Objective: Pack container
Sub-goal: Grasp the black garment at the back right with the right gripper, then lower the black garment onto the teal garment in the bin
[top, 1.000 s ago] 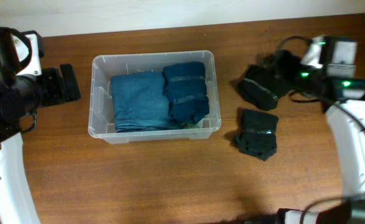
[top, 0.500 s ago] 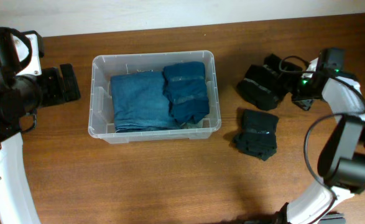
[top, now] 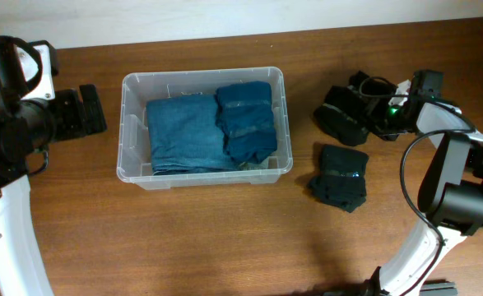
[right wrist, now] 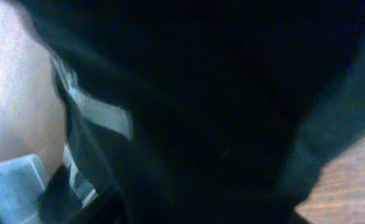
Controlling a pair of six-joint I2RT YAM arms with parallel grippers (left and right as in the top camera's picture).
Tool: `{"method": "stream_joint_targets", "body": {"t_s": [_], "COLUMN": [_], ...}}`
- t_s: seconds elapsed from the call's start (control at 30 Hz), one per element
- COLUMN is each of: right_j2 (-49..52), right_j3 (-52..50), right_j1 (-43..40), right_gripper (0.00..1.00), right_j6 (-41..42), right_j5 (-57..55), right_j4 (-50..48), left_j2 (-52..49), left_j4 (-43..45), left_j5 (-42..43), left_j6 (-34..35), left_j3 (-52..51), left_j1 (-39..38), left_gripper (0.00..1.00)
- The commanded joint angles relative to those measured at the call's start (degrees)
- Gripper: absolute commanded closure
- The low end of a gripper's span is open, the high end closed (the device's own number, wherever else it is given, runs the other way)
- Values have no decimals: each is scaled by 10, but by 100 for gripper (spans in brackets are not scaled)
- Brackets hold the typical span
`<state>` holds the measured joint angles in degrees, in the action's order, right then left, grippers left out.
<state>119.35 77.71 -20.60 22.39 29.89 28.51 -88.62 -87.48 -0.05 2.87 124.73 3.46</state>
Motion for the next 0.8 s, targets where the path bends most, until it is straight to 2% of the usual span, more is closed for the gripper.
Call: {"method": "stream_joint_targets", "body": {"t_s": [0.0, 0.07, 0.2, 0.43, 0.6, 0.7, 0.77], "right_j2": [26, 15, -39, -257, -379, -416, -424], "right_j3": [-3, 0, 7, 9, 9, 9, 9], "right_j1": [4, 4, 4, 51, 146, 220, 311], "right_gripper": [65, 74, 82, 95, 95, 95, 95], "right_j6": [3, 1, -17, -56, -57, -57, -57], "right_j5": [-3, 6, 49, 119, 119, 119, 119], "right_j4": [16, 30, 63, 140, 134, 113, 71], "left_j2": [-2, -2, -2, -2, -2, -2, -2], "left_j4": [0, 0, 0, 0, 0, 0, 0], "left_j5": [-3, -3, -3, -3, -3, -3, -3], "left_j6": [5, 5, 5, 5, 5, 5, 6], "left_j3": [0, 0, 0, 0, 0, 0, 0], "left_j1": [1, 1, 1, 1, 1, 1, 1], "left_gripper": [1, 1, 0, 1, 1, 1, 1]}}
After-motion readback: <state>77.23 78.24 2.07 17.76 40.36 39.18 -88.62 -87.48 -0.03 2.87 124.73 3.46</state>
